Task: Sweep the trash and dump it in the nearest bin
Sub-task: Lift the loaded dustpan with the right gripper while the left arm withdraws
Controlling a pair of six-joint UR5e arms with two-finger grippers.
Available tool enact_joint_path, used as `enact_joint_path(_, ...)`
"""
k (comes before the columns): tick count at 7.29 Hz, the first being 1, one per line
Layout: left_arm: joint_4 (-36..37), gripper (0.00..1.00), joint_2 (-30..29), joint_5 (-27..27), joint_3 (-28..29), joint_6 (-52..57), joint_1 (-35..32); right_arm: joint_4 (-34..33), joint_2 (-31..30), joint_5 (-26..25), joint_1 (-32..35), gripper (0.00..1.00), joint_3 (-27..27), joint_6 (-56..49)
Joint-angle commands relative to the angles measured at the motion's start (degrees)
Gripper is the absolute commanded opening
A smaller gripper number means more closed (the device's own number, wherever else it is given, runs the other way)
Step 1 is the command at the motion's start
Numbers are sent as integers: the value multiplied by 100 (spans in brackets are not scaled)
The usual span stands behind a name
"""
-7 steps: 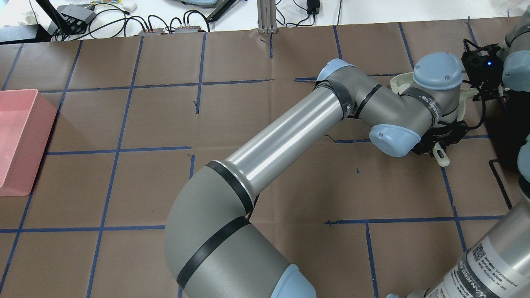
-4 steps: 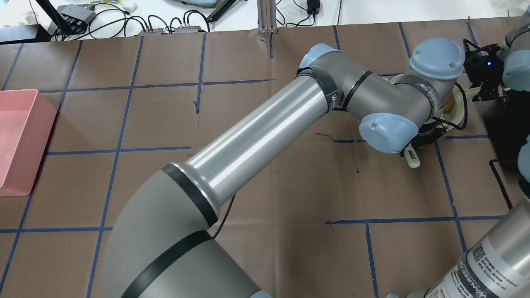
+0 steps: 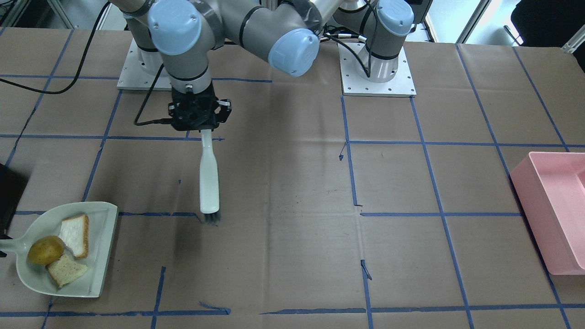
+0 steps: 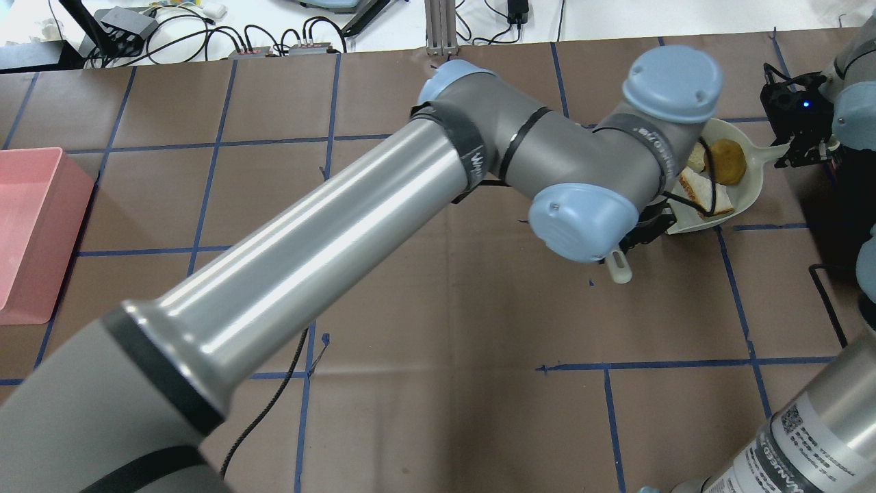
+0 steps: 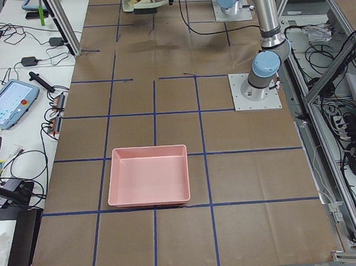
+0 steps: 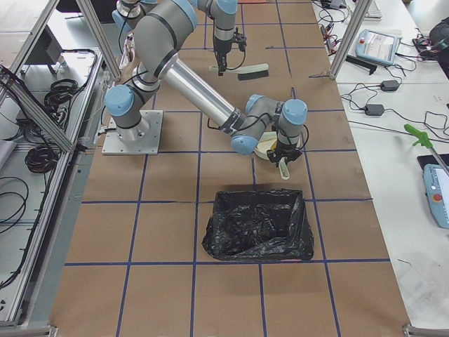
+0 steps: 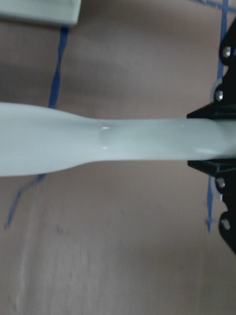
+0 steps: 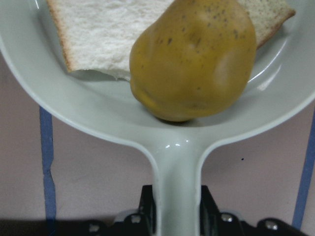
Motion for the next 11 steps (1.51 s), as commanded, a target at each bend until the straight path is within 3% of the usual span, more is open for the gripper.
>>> enact_joint_path(1, 19, 0, 995, -7, -1410, 190, 110, 134, -15, 126, 59, 0, -9, 29)
enact_joint_path(3, 481, 0, 1567, 2, -2702, 173, 40, 301, -164, 127, 217, 0, -18, 169)
enact_joint_path(5, 1116, 0, 1772, -42, -3487, 190, 5, 486, -340, 145, 271, 0, -35, 276)
enact_joint_path(7, 1449, 0, 1868, -59, -3919, 199, -65, 819, -576, 188, 271, 0, -62, 276)
enact_joint_path(11, 1741, 0, 1975, -25, -4043, 190, -426, 1435, -1315, 171, 244, 0, -88, 311)
